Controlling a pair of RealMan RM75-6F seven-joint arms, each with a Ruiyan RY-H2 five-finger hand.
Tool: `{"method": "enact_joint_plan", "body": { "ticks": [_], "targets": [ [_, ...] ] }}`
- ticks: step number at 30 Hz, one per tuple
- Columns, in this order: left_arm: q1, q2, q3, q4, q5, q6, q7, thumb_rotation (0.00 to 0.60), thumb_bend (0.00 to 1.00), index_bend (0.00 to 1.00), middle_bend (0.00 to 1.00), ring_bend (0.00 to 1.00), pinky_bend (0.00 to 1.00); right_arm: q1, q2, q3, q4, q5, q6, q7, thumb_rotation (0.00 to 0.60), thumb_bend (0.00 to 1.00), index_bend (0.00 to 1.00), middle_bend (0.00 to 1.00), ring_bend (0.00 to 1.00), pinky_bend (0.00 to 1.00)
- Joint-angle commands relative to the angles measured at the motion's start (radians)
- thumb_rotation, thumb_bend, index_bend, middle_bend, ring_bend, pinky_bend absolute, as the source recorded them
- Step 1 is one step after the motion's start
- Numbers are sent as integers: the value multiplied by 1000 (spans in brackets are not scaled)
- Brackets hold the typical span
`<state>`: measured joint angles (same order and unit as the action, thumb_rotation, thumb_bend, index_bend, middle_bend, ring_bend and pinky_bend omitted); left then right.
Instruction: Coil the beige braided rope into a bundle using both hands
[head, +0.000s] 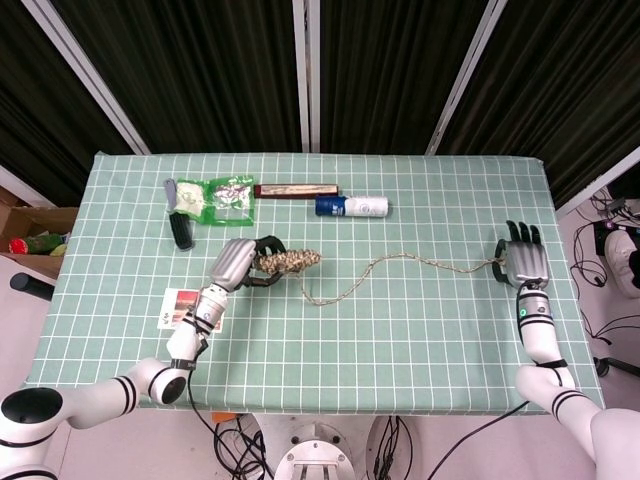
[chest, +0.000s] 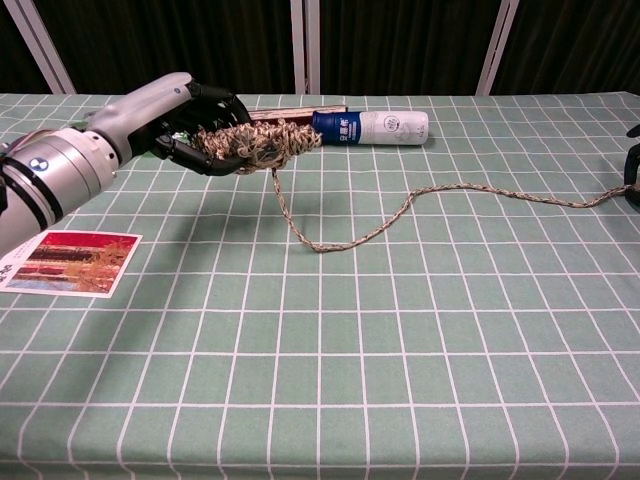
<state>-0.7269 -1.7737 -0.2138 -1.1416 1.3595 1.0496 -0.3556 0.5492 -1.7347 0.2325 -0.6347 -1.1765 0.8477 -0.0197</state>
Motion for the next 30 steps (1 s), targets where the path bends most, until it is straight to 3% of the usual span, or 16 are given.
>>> {"method": "enact_joint_plan", "body": {
  "ticks": [1, 13, 19, 24, 30],
  "targets": [
    [0, 1, -1, -2, 0, 0, -1, 600, 443, 727, 716, 571, 565, 0, -3, 1, 3, 2, -6, 2, 600, 374, 590, 99, 0, 0],
    [-1, -9, -2, 12, 9, 9, -9, 600, 444, 728, 716, 571, 565, 0, -10, 8, 5, 3, 3, 1, 600, 419, 695, 121, 0, 0],
    [4, -7, -18, 7, -3, 19, -35, 600, 443, 728, 716, 571, 565, -22, 13, 8, -46, -31, 98, 41, 600, 476, 752, 130, 0, 0],
    [13, -6, -43, -10, -30, 30, -52, 600, 443, 727, 716, 571, 566, -56, 76, 4, -167, -89, 237, 83, 600, 477, 788, 144, 0, 0],
    [11, -12, -92, -33, -104, 13, -18, 600, 440, 734, 724, 582, 580, -94, 211, -5, -448, -167, 367, 93, 600, 529, 797, 156, 0, 0]
  ]
}}
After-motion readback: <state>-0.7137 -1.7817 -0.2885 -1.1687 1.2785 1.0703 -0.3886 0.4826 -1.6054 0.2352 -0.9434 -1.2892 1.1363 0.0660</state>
